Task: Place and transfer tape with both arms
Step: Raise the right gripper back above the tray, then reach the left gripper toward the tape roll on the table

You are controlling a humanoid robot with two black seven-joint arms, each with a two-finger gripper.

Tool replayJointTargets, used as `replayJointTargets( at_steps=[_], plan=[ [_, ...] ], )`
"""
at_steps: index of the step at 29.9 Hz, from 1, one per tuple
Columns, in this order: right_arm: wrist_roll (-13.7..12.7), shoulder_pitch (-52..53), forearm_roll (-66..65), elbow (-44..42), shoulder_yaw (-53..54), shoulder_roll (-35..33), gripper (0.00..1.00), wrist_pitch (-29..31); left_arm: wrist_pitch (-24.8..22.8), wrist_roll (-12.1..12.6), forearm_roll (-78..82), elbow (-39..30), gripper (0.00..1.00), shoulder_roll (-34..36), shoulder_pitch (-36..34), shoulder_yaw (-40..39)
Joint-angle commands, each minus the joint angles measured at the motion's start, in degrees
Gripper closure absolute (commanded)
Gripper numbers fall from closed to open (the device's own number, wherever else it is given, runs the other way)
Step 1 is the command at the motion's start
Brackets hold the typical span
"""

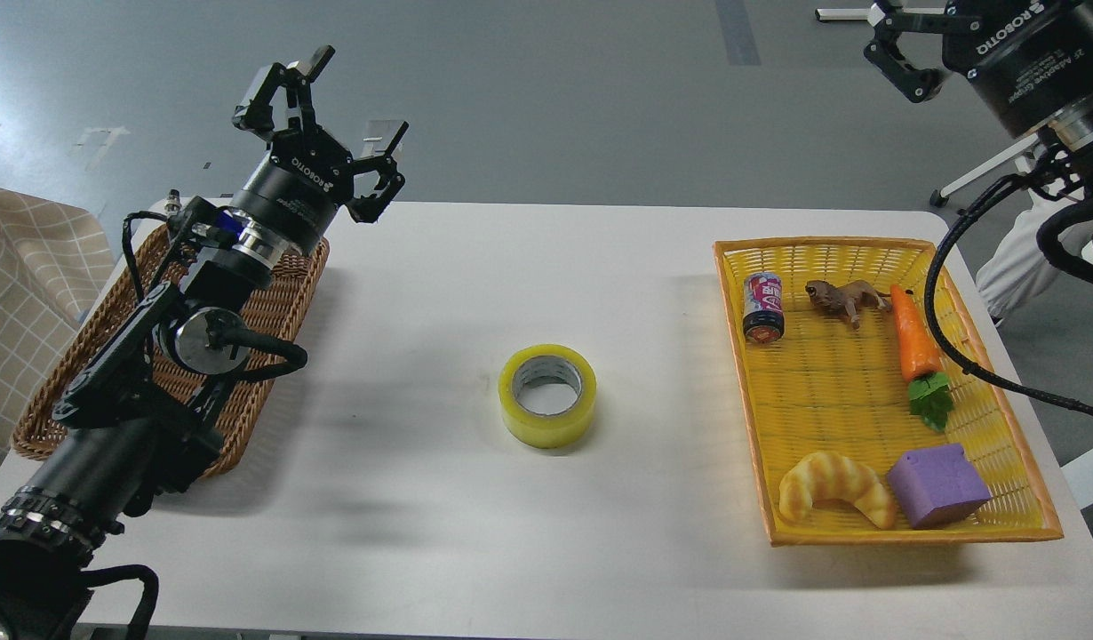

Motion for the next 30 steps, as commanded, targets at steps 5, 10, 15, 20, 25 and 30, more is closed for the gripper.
replayJointTargets(
  at_steps=[5, 10, 15, 20, 25, 30],
  plan=[
    [-0.4, -5.7, 3.0, -0.4, 0.0, 2.5, 0.0, 0.0, 0.0, -0.1, -0.1, -1.3, 0.02, 0.4, 0.1, -0.1],
    [-0.3, -7.0, 3.1, -0.3, 0.1, 5.0, 0.0, 0.0, 0.0, 0.5, -0.4, -2.0, 0.02, 0.4, 0.1, -0.1],
    [-0.3, -8.1, 3.1, -0.1, 1.1, 5.5, 0.0, 0.0, 0.0, 0.6, -0.5, -4.0, 0.02, 0.6, 0.5, -0.1],
    [-0.3, -8.9, 3.1, 0.0, 1.3, 5.5, 0.0, 0.0, 0.0, 0.5, -0.7, -5.4, 0.02, 0.7, 0.7, -0.5],
    [-0.3, -10.2, 2.8, 0.1, 1.4, 5.5, 0.0, 0.0, 0.0, 0.8, 2.3, -5.1, 0.02, 1.8, 0.3, 1.7],
    [-0.2, -12.1, 2.8, 0.1, 1.5, 5.3, 0.0, 0.0, 0.0, 0.4, 11.8, -5.3, 0.02, 4.5, -0.1, 4.1]
  ],
)
